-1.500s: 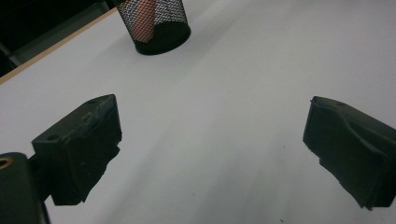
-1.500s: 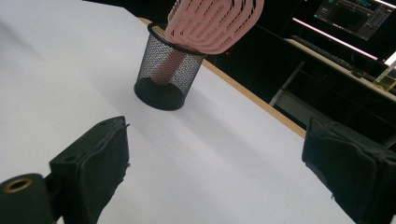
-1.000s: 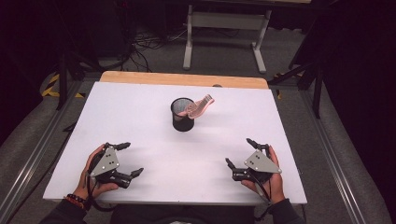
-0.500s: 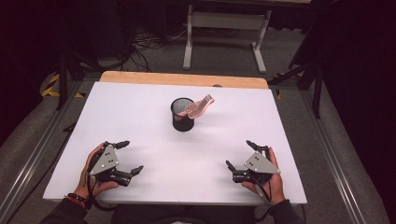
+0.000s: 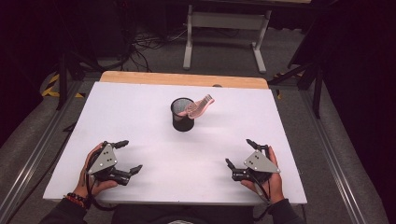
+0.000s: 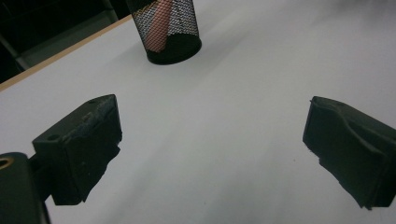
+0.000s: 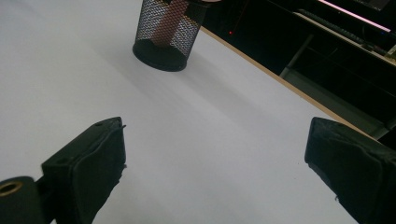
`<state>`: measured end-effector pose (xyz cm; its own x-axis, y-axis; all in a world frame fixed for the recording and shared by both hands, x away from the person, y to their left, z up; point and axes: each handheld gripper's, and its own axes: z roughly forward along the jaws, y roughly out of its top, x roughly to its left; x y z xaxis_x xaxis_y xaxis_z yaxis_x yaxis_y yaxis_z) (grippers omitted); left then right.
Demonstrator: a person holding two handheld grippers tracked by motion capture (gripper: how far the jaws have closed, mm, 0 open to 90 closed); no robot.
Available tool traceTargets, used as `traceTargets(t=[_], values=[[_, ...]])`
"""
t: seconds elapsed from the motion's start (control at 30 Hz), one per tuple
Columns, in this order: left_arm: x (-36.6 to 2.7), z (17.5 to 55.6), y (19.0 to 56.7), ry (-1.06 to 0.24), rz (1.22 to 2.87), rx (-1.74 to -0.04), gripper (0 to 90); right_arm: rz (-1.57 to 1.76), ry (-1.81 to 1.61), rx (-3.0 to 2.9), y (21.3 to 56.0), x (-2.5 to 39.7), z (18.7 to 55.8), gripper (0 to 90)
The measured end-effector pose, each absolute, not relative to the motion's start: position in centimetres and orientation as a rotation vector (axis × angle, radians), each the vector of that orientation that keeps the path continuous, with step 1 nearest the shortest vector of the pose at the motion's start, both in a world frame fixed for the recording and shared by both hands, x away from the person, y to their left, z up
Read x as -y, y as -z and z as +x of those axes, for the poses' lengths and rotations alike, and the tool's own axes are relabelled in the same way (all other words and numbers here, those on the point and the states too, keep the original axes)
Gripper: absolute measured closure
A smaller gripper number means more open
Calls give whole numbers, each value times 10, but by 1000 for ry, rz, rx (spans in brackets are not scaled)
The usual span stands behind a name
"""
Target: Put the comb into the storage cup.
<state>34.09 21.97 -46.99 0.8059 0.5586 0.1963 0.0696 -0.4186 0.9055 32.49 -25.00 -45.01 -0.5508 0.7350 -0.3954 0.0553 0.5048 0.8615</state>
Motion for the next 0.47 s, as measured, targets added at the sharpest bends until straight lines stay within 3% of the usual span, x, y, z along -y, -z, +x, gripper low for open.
traceTargets(t=[0.47], values=[[-218, 342, 470, -594, 1958, -473, 55, 661, -1102, -1933, 450, 251, 323, 56]])
